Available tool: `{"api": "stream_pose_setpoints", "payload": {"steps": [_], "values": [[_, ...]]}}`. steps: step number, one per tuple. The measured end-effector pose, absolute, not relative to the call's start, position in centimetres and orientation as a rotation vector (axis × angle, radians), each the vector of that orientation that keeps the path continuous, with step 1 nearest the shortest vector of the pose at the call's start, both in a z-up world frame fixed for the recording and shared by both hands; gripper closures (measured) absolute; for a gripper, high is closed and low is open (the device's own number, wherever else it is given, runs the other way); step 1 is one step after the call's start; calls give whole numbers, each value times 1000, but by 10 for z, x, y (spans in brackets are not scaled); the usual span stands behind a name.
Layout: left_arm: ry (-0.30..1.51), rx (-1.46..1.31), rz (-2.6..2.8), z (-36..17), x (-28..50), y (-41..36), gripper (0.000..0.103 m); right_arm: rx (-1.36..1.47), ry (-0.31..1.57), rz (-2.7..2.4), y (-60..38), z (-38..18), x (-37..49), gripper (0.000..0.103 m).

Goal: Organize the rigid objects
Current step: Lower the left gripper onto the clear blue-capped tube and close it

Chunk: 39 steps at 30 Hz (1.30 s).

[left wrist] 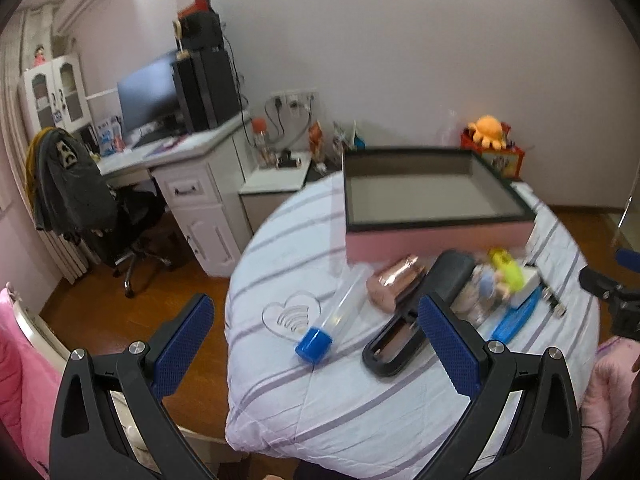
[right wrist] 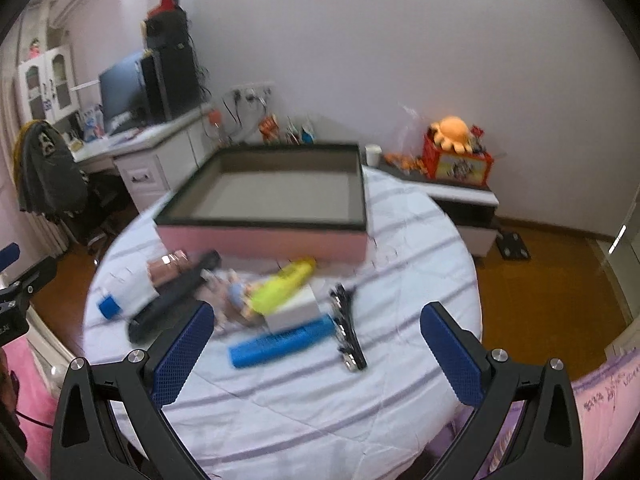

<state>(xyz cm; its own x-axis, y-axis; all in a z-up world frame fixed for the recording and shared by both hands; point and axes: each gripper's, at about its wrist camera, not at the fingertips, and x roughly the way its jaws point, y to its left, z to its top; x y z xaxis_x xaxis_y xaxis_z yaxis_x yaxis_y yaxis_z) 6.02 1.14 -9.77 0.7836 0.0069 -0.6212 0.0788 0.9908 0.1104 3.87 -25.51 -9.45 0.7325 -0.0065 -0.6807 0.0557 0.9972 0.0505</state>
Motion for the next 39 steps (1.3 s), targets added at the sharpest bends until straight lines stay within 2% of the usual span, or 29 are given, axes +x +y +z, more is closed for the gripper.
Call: {"api": "stream_pose_setpoints", "payload": {"steps": [14, 17, 27, 31, 32, 33, 39], "values": [[847, 151, -69, -164, 119, 32, 0, 53, 755, 17, -225, -114, 81, 0], [889, 163, -92, -178, 131, 29, 3, 49, 768, 30, -220, -118, 90, 0], [975, 156, -158, -204, 157, 19, 45, 51, 798, 38, -221, -130, 110, 0], [971, 120, -187, -201, 157, 17, 71, 51, 807, 43, -222, -133, 113, 0], [969, 116, -194, -200, 155, 17, 74, 52, 809, 45, -222, -133, 113, 0], [969, 115, -200, -199, 155, 17, 77, 53, 810, 48, -222, -134, 113, 0], [970, 94, -198, -196, 141, 19, 77, 55, 813, 65, -221, -135, 106, 0]]}}
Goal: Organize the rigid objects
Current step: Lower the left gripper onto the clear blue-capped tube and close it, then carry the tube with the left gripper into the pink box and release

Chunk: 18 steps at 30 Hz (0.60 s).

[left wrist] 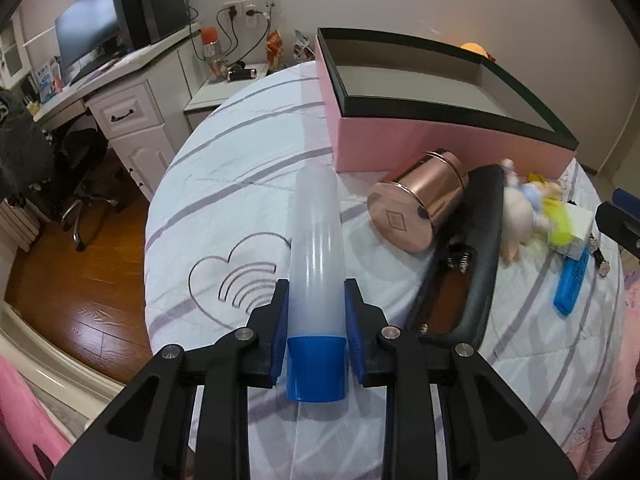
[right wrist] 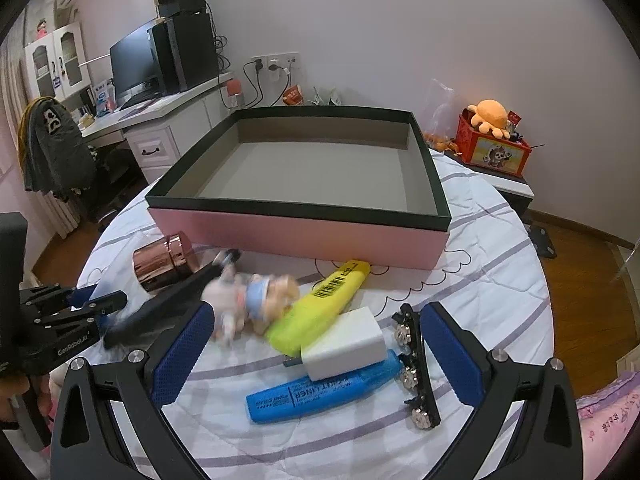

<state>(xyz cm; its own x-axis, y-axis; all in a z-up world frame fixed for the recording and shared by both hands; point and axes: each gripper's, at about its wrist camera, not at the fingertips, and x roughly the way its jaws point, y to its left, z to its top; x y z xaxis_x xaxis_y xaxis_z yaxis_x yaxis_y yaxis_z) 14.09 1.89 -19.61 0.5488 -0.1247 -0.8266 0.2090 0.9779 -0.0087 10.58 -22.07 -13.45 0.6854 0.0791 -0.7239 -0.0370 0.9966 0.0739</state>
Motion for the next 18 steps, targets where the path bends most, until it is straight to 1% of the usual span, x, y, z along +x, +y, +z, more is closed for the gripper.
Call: {"api": "stream_pose_setpoints", "payload": {"steps": [5, 11, 18], "values": [[939, 71, -191, -184, 130, 20, 77, 53, 808, 77, -218, -132, 99, 0], [871, 69, -204, -158, 117, 16, 77, 53, 790, 78, -220, -124, 94, 0], [966, 106, -210, -182, 115, 3, 77, 51, 787, 91, -220, -119, 93, 0]]}}
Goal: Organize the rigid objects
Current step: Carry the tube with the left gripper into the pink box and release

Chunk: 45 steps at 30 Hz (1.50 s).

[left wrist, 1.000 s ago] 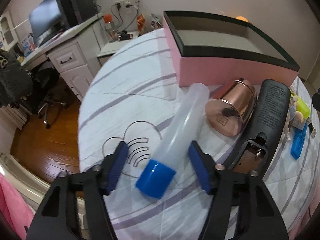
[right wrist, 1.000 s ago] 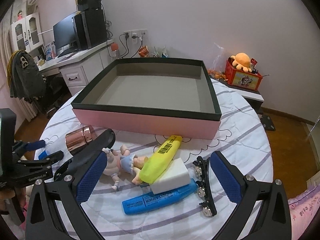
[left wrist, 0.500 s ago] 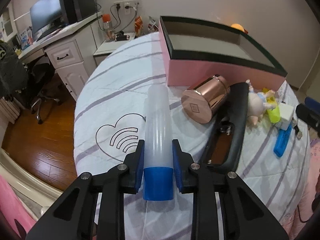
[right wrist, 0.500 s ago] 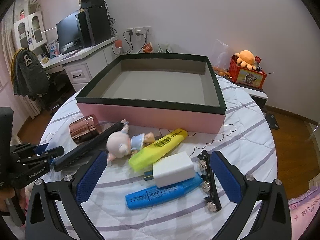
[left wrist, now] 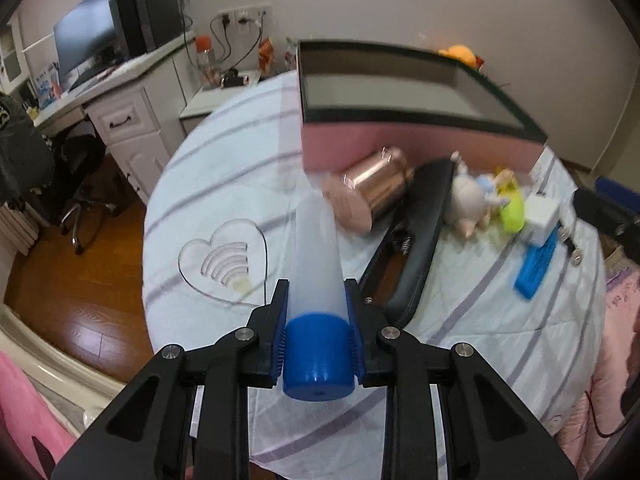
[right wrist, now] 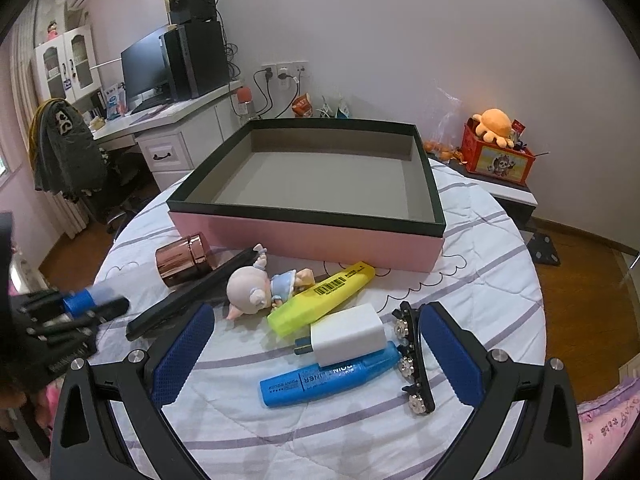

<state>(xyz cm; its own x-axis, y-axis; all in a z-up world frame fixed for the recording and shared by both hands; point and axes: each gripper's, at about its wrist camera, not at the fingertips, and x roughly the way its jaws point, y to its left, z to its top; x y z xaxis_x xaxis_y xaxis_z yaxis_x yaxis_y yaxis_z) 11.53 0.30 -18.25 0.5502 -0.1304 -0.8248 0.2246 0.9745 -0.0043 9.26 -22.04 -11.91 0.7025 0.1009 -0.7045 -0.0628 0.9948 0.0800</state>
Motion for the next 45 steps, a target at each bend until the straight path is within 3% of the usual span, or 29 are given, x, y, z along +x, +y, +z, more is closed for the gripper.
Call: {"api": "stream_pose_setpoints", "payload": {"steps": [14, 28, 36, 45], "values": [[982, 74, -194, -196, 145, 8, 77, 49, 810, 101, -222, -127, 94, 0], [793, 77, -231, -111, 146, -13, 77, 33, 742, 108, -216, -99, 132, 0], [783, 70, -267, -95, 201, -42, 77, 46, 712, 87, -223, -89, 173, 0], [872, 67, -279, -123, 283, -77, 77, 43, 728, 32, -235, -105, 233, 0]]}}
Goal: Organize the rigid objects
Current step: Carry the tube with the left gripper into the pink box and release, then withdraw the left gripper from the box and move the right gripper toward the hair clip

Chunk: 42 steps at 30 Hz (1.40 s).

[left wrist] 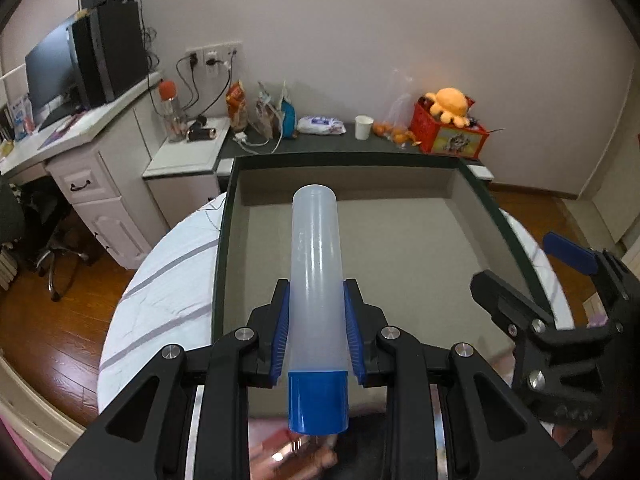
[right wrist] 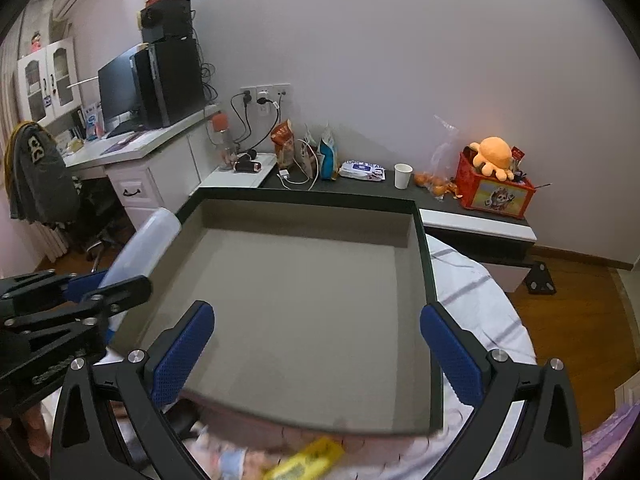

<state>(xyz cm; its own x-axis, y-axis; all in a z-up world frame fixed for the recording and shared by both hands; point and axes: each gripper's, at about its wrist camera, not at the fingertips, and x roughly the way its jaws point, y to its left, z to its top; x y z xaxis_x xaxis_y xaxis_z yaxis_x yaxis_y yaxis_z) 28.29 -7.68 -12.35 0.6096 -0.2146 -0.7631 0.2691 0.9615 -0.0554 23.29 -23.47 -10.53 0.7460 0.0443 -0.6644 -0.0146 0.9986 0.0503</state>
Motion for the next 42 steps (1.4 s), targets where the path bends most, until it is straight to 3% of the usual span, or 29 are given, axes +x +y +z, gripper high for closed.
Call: {"api": "stream_pose_setpoints", "payload": {"steps": [14, 21, 22, 23, 25, 28, 36, 42], "values": [[948, 88, -95, -167, 300, -68, 74, 62, 809, 73, -239, -138, 266, 0], [939, 55, -119, -157, 289, -63, 60, 75, 795, 69, -244, -131, 259, 0], [932, 61, -112, -153, 285, -63, 51, 77, 792, 67, -246, -128, 255, 0], [908, 66, -102, -147, 277, -61, 49, 81, 785, 67, -248, -126, 251, 0], [872, 40, -116, -133, 263, -56, 27, 88, 767, 62, -251, -118, 240, 0], [769, 80, -67, -108, 232, -48, 13, 105, 735, 54, -259, -105, 220, 0], [668, 71, -51, -74, 151, -17, 3, 125, 653, 9, -279, -72, 152, 0], [631, 105, -79, -68, 102, -18, 2, 129, 610, -22, -285, -58, 100, 0]]}}
